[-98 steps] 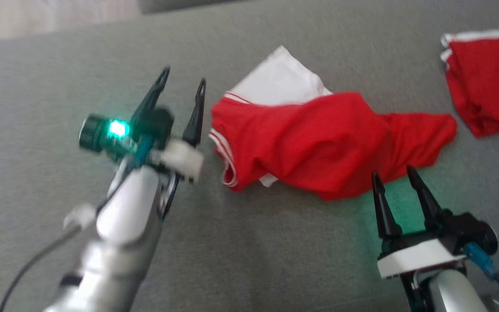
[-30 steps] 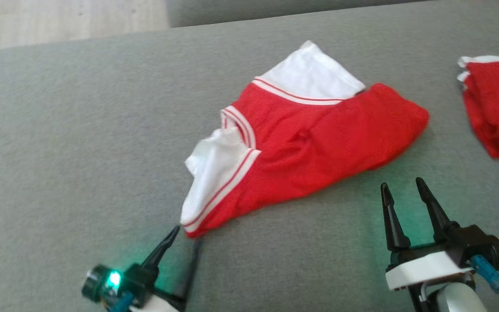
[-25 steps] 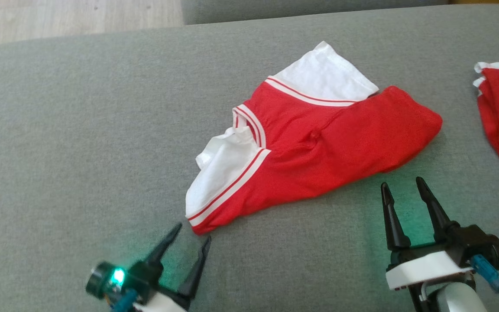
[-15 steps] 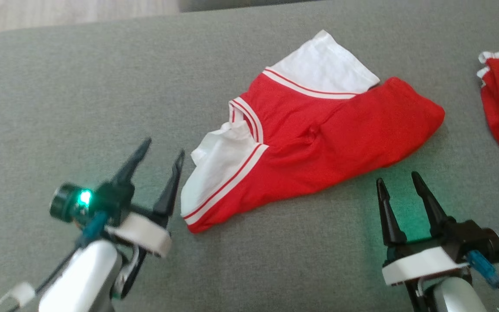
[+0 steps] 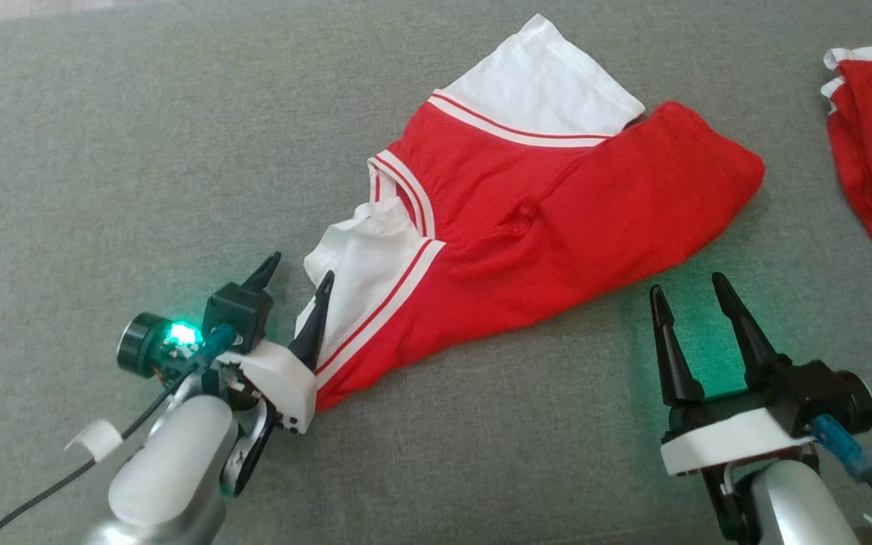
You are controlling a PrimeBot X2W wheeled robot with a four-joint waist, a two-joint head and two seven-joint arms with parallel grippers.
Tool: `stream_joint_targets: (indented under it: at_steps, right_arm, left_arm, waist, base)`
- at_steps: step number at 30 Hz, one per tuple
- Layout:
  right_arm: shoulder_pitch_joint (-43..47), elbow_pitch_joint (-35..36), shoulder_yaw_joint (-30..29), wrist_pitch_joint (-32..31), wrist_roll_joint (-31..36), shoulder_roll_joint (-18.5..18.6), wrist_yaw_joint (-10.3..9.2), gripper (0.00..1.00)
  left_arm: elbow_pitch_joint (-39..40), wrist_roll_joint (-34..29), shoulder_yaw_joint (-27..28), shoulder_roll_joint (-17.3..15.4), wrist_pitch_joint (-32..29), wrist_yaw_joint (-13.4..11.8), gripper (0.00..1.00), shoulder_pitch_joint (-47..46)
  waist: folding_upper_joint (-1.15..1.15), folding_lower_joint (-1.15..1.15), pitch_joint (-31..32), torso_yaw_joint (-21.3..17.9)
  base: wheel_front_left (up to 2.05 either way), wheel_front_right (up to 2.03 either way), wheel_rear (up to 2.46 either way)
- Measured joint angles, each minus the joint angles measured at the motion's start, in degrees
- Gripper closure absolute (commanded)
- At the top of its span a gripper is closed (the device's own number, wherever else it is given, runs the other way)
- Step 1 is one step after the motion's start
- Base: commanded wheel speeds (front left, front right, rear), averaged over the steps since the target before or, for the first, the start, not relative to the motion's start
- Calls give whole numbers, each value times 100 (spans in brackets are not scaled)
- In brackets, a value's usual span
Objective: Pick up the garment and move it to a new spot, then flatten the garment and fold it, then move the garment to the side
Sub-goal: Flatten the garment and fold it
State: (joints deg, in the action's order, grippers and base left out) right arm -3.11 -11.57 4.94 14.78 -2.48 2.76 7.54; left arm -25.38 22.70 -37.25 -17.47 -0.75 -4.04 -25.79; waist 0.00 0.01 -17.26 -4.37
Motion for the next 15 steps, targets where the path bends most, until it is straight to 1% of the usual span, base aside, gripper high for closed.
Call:
stream_joint_targets:
  at_steps: [4, 6, 7, 8, 9, 10, 11, 13, 15]
  right_arm:
    - [-12, 0, 2, 0, -4, 1, 0, 0]
    - [-24, -1, 4, 0, -4, 1, 0, 0]
    - [-29, -1, 4, 0, -4, 3, 0, 0]
    - [-30, -2, 4, 0, -4, 3, 0, 0]
    - [-31, -3, 4, 0, -4, 3, 0, 0]
    - [-31, -3, 4, 0, -4, 3, 0, 0]
    - [-31, -3, 1, 0, -4, 4, 0, 0]
    - [-30, -3, -10, 0, -4, 4, 0, 0]
    - [-29, -2, -36, 0, -4, 5, 0, 0]
  left_arm:
    - [-238, 2, -9, 56, 70, 10, 0, -93]
    - [-338, 58, -27, 81, 83, 60, 0, -128]
    - [-379, 58, -38, 92, 83, 97, 53, -143]
    - [-426, 63, -55, 102, 81, 158, 93, -164]
    - [-457, 105, -82, 109, 52, 215, 93, -190]
    - [-481, 146, -115, 121, 11, 265, 100, -211]
    - [-491, 185, -126, 138, -21, 301, 100, -218]
    - [-497, 207, -134, 154, 11, 288, 100, -214]
    - [-477, 196, -119, 124, 113, 187, 100, -212]
  waist:
    - [0, 0, -28, -35]
    - [0, -1, -31, -44]
    - [0, -1, -30, -47]
    - [0, -1, -25, -49]
    - [0, -1, -18, -49]
    - [0, -1, -8, -48]
    - [0, -1, 4, -43]
    - [0, -1, 34, -30]
    - [0, -1, 68, -7]
  base:
    - [0, 0, 0]
    - [0, 0, 0]
    - [0, 0, 0]
    - [0, 0, 0]
    - [0, 0, 0]
    - [0, 0, 0]
    - [0, 0, 0]
    - [0, 0, 0]
    - [0, 0, 0]
